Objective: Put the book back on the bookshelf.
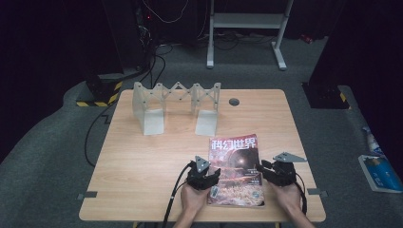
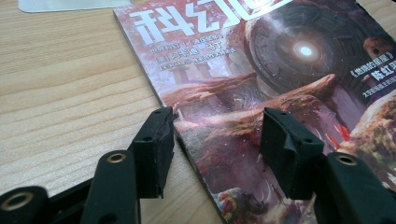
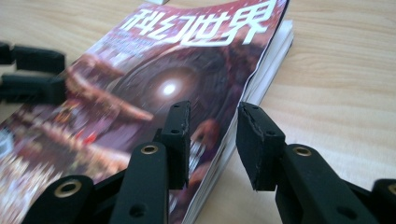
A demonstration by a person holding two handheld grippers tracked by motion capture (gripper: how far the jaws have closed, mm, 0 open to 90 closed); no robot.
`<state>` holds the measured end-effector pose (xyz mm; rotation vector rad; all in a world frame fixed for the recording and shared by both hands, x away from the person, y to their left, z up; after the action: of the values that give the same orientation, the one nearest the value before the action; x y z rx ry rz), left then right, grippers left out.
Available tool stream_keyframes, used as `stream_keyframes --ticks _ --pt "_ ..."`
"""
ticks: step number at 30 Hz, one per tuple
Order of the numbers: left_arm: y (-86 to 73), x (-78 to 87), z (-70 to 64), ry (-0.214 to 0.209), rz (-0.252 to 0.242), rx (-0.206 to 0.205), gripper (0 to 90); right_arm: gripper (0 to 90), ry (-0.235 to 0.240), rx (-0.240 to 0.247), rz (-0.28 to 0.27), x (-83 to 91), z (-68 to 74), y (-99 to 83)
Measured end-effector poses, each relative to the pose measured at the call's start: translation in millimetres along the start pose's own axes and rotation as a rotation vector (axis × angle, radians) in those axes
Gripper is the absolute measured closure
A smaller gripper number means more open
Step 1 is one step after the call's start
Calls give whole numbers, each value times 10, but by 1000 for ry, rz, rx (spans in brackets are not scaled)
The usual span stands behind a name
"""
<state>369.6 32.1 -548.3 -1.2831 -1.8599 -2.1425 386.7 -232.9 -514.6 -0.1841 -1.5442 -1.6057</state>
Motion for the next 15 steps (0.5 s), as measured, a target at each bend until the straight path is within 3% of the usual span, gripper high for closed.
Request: stream_keyframes --ticks 15 --pt "-3 8 7 -9 0 8 482 555 -44 -37 78 -385 -132 318"
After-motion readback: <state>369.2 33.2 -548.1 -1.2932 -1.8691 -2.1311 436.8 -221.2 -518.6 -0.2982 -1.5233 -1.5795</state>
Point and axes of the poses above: each handheld gripper's, and its own axes: x roughly backward along the jaws, y roughly out of its top, z roughly to its left, the point moved 3 cm from there along -x, roughly forward along the jaws, and after that the axes turned 6 degrees about -x, right-handed, at the moved point
